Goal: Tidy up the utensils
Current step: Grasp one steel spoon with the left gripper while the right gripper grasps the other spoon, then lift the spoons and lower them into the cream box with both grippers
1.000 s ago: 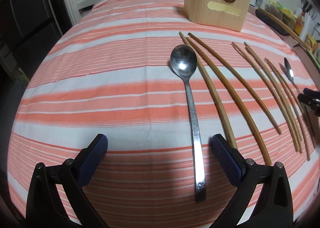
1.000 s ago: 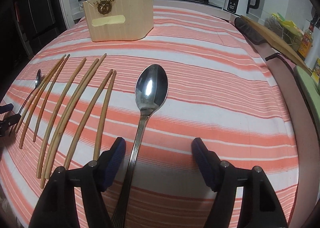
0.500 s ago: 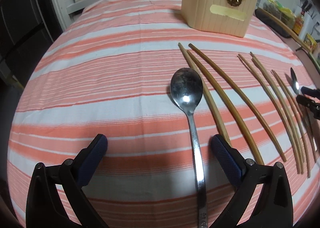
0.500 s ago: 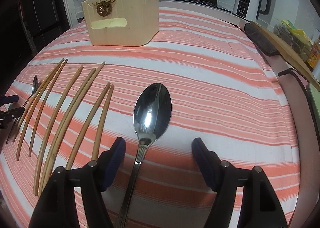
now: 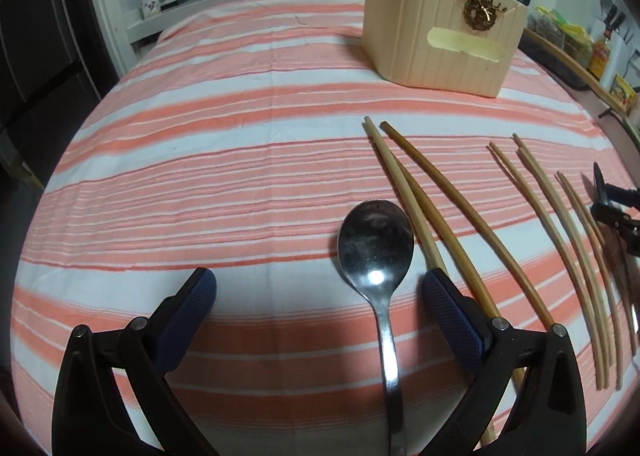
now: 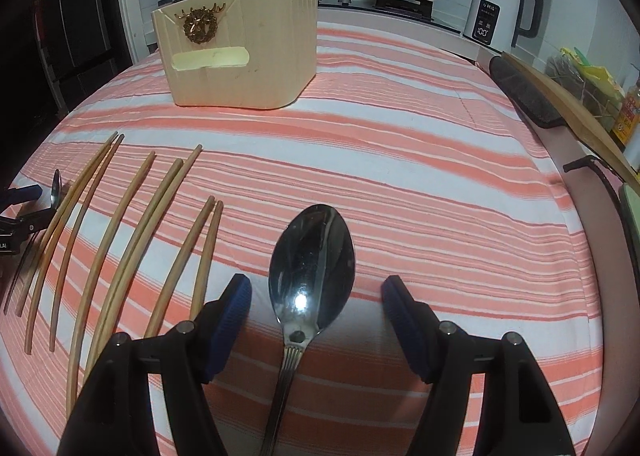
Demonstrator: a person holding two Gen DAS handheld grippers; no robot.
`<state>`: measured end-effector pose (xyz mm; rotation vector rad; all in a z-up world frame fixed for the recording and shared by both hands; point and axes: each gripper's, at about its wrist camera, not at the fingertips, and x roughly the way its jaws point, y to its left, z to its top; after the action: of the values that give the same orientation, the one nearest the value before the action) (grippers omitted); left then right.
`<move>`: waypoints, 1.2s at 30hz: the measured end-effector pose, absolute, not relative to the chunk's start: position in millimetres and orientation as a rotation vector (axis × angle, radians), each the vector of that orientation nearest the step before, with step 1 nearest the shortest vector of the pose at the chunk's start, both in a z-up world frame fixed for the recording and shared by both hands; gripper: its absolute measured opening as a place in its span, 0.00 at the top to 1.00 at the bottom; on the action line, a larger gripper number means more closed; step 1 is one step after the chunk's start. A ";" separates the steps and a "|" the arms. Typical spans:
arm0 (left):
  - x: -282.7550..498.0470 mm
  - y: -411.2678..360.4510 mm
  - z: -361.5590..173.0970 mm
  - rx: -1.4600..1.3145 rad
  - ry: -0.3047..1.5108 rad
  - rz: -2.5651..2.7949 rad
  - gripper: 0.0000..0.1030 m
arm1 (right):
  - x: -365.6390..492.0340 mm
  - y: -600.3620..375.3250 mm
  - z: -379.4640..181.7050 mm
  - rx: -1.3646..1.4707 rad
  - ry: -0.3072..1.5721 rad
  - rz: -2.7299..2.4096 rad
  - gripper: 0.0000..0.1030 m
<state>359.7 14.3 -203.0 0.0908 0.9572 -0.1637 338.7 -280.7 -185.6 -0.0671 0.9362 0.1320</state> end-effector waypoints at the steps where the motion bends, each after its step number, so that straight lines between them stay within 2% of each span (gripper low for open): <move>1: 360.3 13.4 -202.8 0.092 0.954 -0.165 0.02 | 339.7 -280.6 -185.8 -0.066 0.935 0.130 0.32; 5: 360.5 9.1 -201.0 0.097 0.933 -0.180 0.12 | 343.8 -279.3 -187.0 -0.061 0.921 0.118 0.32; 7: 359.1 5.8 -199.5 0.104 0.920 -0.193 0.21 | 346.7 -278.6 -187.1 -0.057 0.920 0.111 0.32; 9: 354.2 1.0 -198.3 0.115 0.909 -0.200 0.27 | 347.5 -278.0 -187.3 -0.055 0.917 0.109 0.33; 11: 352.6 -1.6 -196.8 0.116 0.900 -0.230 0.42 | 347.9 -277.7 -186.7 -0.055 0.913 0.114 0.40; 13: 350.7 -6.4 -195.6 0.130 0.889 -0.249 0.61 | 347.6 -277.1 -185.9 -0.059 0.907 0.115 0.49; 14: 350.1 -8.4 -195.0 0.136 0.884 -0.255 0.65 | 347.7 -276.5 -185.7 -0.061 0.905 0.117 0.55; 16: 348.4 -11.0 -194.8 0.145 0.879 -0.250 0.65 | 348.2 -275.9 -185.2 -0.062 0.904 0.118 0.59; 22: 341.6 -5.6 -189.0 0.122 0.866 -0.251 0.65 | 340.8 -286.1 -177.6 0.004 0.870 0.157 0.59; 36: 292.6 10.6 -112.9 -0.005 0.711 -0.335 0.65 | 273.7 -296.2 -88.5 0.051 0.671 0.245 0.59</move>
<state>292.6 10.6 -112.9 -0.0051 0.7106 -0.3351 273.7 -296.2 -88.5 0.0511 0.6715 0.2453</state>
